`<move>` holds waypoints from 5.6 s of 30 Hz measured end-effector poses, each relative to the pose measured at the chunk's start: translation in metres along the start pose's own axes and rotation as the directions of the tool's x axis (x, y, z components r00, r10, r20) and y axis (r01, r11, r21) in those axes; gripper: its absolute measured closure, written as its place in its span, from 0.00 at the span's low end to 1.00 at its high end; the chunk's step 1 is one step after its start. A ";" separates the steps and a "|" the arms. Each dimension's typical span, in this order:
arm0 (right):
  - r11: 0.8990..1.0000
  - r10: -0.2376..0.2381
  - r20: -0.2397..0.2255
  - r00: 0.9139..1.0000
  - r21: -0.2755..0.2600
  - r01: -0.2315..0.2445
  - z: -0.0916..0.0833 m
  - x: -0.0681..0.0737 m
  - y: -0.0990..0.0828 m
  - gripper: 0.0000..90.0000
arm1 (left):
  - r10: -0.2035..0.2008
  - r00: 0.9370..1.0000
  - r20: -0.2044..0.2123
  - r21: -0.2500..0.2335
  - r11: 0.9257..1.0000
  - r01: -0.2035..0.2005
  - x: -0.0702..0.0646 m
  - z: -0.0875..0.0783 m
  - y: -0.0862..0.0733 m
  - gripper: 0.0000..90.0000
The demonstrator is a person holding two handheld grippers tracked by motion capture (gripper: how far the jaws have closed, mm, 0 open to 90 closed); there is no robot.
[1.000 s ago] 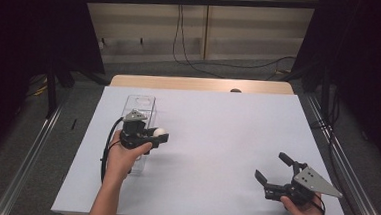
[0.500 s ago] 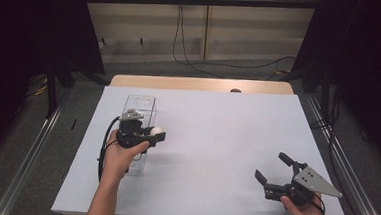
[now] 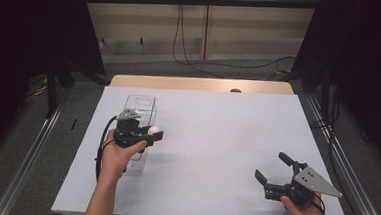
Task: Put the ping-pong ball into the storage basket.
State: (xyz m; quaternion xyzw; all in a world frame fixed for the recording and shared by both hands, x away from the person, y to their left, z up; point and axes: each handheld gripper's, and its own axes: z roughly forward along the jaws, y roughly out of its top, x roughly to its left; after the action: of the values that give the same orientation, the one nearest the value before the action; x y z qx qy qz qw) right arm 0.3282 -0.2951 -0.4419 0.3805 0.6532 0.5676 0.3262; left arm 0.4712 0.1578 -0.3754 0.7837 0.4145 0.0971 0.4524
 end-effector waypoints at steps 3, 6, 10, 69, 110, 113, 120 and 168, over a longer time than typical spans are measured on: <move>1.000 0.000 0.000 1.000 -0.001 0.000 0.000 0.000 0.000 0.02 | -0.004 1.000 -0.003 -0.004 1.000 0.004 0.001 -0.001 0.000 0.57; 1.000 0.002 -0.002 1.000 0.000 -0.002 0.000 0.000 0.000 0.02 | -0.003 1.000 -0.012 -0.005 1.000 0.003 0.002 -0.003 0.000 0.57; 1.000 0.001 -0.004 1.000 0.003 -0.001 0.000 0.000 0.000 0.02 | -0.004 1.000 -0.009 -0.006 1.000 0.004 0.004 -0.004 0.000 0.57; 1.000 -0.001 -0.002 1.000 0.002 0.001 0.002 0.001 0.000 0.02 | -0.041 0.997 -0.066 -0.025 0.999 0.039 0.020 -0.020 -0.003 0.57; 1.000 0.005 0.004 1.000 -0.007 -0.005 0.000 0.000 0.001 0.03 | -0.053 0.987 -0.152 -0.032 0.998 0.049 0.037 -0.028 -0.012 0.57; 1.000 0.004 0.002 1.000 -0.007 -0.004 0.000 0.000 0.001 0.03 | -0.051 0.987 -0.152 -0.030 0.998 0.047 0.038 -0.029 -0.012 0.57; 1.000 -0.001 -0.001 1.000 -0.005 0.001 0.000 0.000 0.001 0.03 | -0.055 0.984 -0.167 -0.042 0.998 0.048 0.038 -0.027 -0.015 0.57; 1.000 0.002 0.007 1.000 -0.008 -0.002 0.000 -0.003 0.001 0.03 | -0.073 0.963 -0.261 -0.074 0.996 0.055 0.046 -0.026 -0.027 0.33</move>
State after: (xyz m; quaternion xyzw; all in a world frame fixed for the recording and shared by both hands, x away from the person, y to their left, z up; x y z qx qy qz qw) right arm 0.3299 -0.2977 -0.4407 0.3817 0.6495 0.5691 0.3294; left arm 0.4717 0.2154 -0.3922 0.7346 0.4925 0.1996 0.4218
